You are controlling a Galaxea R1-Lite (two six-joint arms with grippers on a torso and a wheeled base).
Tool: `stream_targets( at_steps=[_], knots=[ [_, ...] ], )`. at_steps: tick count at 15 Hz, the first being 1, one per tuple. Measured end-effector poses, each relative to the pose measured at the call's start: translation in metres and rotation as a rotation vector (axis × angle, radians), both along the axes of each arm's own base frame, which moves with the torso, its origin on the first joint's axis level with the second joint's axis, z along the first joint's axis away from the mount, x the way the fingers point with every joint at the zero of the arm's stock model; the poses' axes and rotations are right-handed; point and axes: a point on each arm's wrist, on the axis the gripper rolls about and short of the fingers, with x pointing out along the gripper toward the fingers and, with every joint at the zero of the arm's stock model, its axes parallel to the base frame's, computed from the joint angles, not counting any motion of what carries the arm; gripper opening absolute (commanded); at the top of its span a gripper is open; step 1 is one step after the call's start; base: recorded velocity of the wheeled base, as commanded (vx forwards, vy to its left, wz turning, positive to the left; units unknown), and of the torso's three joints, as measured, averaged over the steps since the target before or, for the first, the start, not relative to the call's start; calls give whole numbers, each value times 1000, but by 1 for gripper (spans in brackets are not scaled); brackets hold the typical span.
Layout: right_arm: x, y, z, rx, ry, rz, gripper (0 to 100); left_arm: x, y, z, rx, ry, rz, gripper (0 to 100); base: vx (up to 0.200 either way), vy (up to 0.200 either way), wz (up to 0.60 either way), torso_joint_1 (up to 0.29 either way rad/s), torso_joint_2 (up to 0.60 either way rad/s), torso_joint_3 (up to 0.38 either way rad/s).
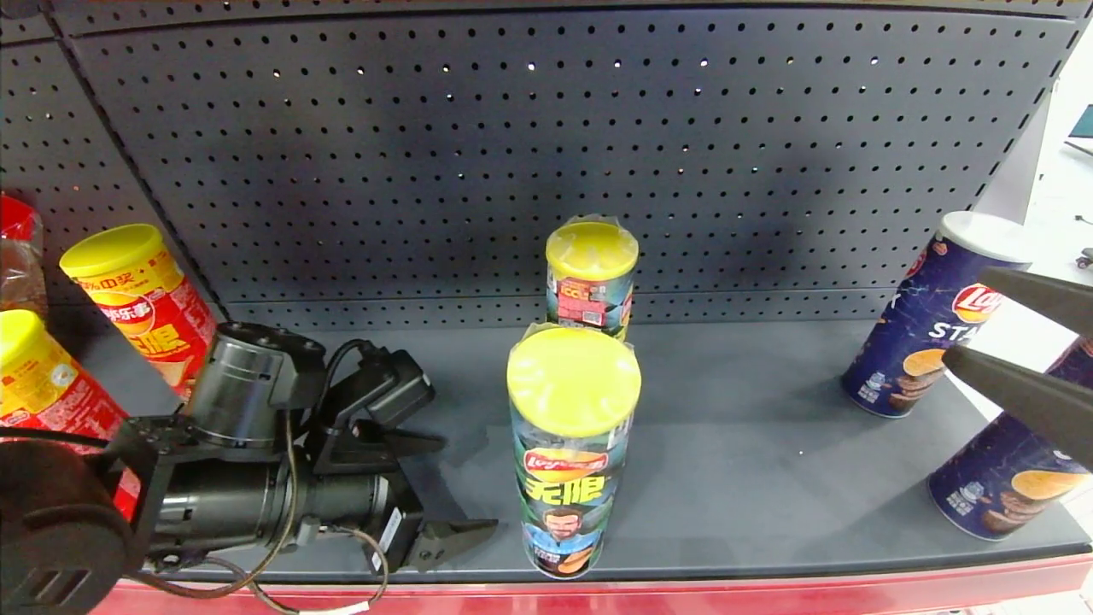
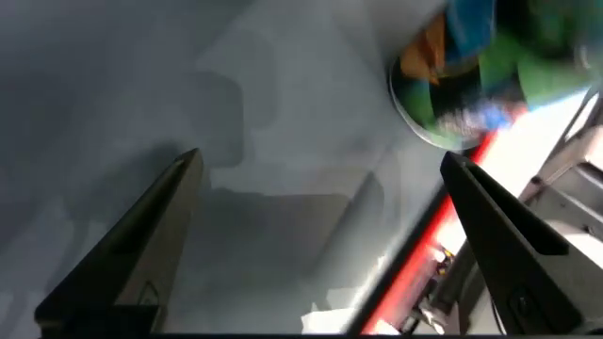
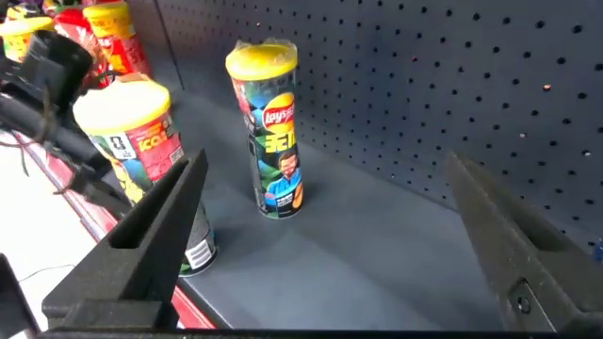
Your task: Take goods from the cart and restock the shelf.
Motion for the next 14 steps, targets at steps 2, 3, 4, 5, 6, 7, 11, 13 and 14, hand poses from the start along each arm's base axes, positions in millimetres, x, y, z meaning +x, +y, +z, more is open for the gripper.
stream_targets(
  at_steps=[2,3,4,5,6,7,11,13,14],
  knots=[
    [-1,-1,1,2,-4,-5,100,7,-7,-1,0,0,-10,100,0,0,0,0,0,0],
    [-1,-1,1,3,-4,-7,100,10,-10,-1,1,0,-15,100,0,0,0,0,0,0],
    [-1,-1,2,5,-6,-9,100,12,-12,-2,3,5,-15,100,0,0,0,0,0,0],
    [-1,-2,2,8,-7,-13,100,13,-14,-3,4,7,-18,100,0,0,0,0,0,0],
    [0,-3,3,11,-7,-17,100,15,-15,-5,7,11,-20,100,0,0,0,0,0,0],
    [0,-3,3,12,-6,-19,100,15,-16,-6,9,14,-22,100,0,0,0,0,0,0],
    [0,-3,3,15,-4,-20,100,20,-21,-6,7,14,-28,100,0,0,0,0,0,0],
    [0,-3,3,15,-3,-19,100,22,-22,-6,5,12,-29,100,0,0,0,0,0,0],
    [0,-3,3,15,-2,-19,100,22,-22,-7,6,15,-29,100,0,0,0,0,0,0]
  ],
)
